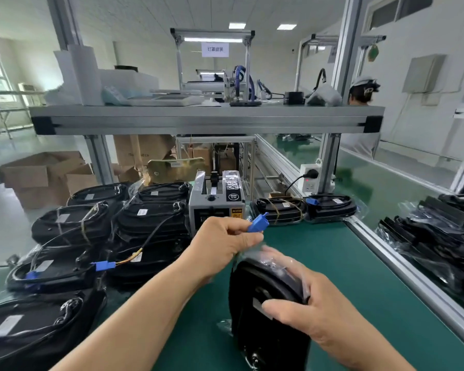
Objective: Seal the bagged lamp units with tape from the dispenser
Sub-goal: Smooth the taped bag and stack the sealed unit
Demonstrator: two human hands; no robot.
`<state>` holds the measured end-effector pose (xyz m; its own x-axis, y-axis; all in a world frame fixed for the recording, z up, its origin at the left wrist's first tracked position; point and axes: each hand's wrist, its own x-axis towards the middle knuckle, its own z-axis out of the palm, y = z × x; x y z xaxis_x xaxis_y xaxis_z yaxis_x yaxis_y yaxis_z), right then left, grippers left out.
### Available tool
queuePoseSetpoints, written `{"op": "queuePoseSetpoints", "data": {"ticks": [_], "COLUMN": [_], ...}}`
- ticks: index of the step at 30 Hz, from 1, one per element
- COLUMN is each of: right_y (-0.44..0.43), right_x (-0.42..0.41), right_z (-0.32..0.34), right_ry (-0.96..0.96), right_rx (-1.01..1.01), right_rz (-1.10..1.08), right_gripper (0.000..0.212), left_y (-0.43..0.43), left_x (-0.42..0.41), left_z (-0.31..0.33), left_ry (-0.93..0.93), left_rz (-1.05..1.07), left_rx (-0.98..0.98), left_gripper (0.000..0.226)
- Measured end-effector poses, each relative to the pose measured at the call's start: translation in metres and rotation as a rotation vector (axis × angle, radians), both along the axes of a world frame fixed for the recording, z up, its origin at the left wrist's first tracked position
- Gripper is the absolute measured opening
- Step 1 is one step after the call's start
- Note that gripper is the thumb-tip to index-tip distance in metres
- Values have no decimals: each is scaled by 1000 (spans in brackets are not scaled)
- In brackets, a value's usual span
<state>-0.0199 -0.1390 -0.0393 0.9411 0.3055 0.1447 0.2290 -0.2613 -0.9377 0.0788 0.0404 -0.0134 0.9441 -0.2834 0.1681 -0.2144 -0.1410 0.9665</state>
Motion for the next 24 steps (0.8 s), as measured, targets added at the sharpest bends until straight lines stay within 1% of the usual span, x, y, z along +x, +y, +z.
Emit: {"op": "queuePoseSetpoints", "data": {"ticks": [3, 4, 6, 7, 8, 9, 10, 11, 13, 14, 15, 17, 20, 22, 24], "right_y": [-8, -9, -8, -8, -8, -9, -11, -11, -11, -11, -10, -7, 1, 6, 11], "right_x": [6, 8, 8, 9, 10, 11, 13, 15, 14, 14, 13, 11, 6, 4, 1], "right_z": [-2, -2, -2, -3, -5, -7, -9, -10, -11, -11, -12, -12, -9, -7, -5], "right_ry": [-20, -22, -3, 16, 21, 18, 19, 32, 56, 50, 37, 19, 34, 33, 35], "right_rx": [35, 36, 49, 63, 75, 84, 97, 117, 157, 168, 176, 190, 198, 180, 153], "right_rz": [3, 13, 41, 37, 6, -42, -91, -137, -212, -245, -276, -324, -317, -317, -332], "right_gripper": [64, 64, 62, 60, 60, 62, 65, 67, 68, 68, 68, 67, 57, 53, 56], "left_y": [0, 2, 7, 11, 16, 22, 28, 33, 44, 46, 46, 41, 30, 25, 22], "left_x": [11, 13, 13, 14, 17, 22, 30, 39, 58, 65, 70, 78, 87, 92, 98], "left_z": [-2, -4, -6, -6, -7, -7, -9, -13, -25, -32, -39, -49, -50, -47, -46], "left_ry": [109, 150, 224, 257, 279, 286, 292, 319, 429, 484, 524, 591, 708, 739, 747], "left_rz": [32, -11, -204, -283, -316, -289, -187, -10, 386, 510, 557, 551, 537, 542, 545], "left_rx": [18, 10, -38, -85, -149, -210, -266, -301, -322, -316, -307, -332, -407, -461, -470], "left_gripper": [11, 11, 17, 20, 21, 20, 20, 20, 13, 11, 13, 17, 18, 14, 14]}}
